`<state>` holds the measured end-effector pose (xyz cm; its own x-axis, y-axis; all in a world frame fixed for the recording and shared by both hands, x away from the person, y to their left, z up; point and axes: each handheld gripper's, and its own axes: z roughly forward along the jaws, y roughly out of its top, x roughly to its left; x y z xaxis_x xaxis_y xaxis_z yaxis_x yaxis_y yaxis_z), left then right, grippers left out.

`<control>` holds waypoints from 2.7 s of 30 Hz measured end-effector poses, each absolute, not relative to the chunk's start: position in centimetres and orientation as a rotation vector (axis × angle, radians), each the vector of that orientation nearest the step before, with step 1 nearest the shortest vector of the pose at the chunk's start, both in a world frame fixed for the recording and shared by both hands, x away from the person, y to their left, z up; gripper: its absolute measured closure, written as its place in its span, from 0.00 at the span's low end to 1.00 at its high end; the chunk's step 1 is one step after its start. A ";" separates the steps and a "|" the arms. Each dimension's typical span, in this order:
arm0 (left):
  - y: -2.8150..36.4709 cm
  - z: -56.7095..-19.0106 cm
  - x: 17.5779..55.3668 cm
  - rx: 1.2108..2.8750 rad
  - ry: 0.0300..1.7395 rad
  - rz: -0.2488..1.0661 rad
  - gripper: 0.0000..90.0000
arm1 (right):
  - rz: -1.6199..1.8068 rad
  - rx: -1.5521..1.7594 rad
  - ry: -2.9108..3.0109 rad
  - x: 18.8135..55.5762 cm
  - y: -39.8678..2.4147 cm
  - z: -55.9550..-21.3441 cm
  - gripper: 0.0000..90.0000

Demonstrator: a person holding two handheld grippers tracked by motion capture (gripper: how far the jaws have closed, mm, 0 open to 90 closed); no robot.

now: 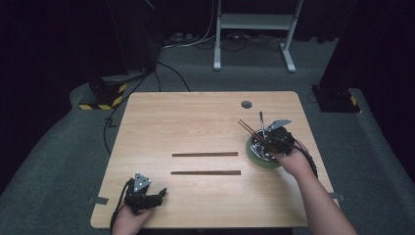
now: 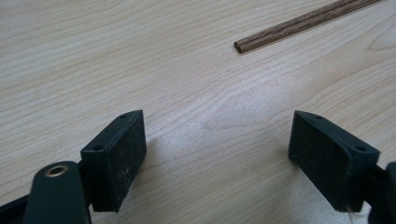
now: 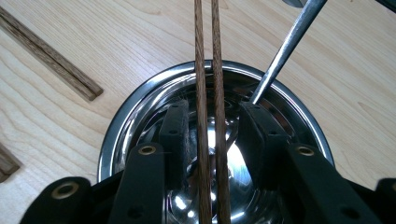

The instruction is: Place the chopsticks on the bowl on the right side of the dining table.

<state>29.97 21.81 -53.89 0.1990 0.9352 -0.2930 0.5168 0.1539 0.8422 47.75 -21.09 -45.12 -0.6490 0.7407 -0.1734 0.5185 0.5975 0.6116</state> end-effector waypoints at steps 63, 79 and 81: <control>21.9 -53.9 30.0 1.508 1.447 0.544 0.21 | 1.038 1.150 1.996 35.2 -23.1 -48.7 0.95; 21.8 -53.9 30.0 1.484 1.457 0.556 0.23 | 1.028 1.223 1.897 34.7 -24.8 -50.4 0.95; 21.8 -53.9 29.9 1.482 1.458 0.564 0.24 | 1.034 1.239 1.883 34.8 -25.0 -50.5 0.95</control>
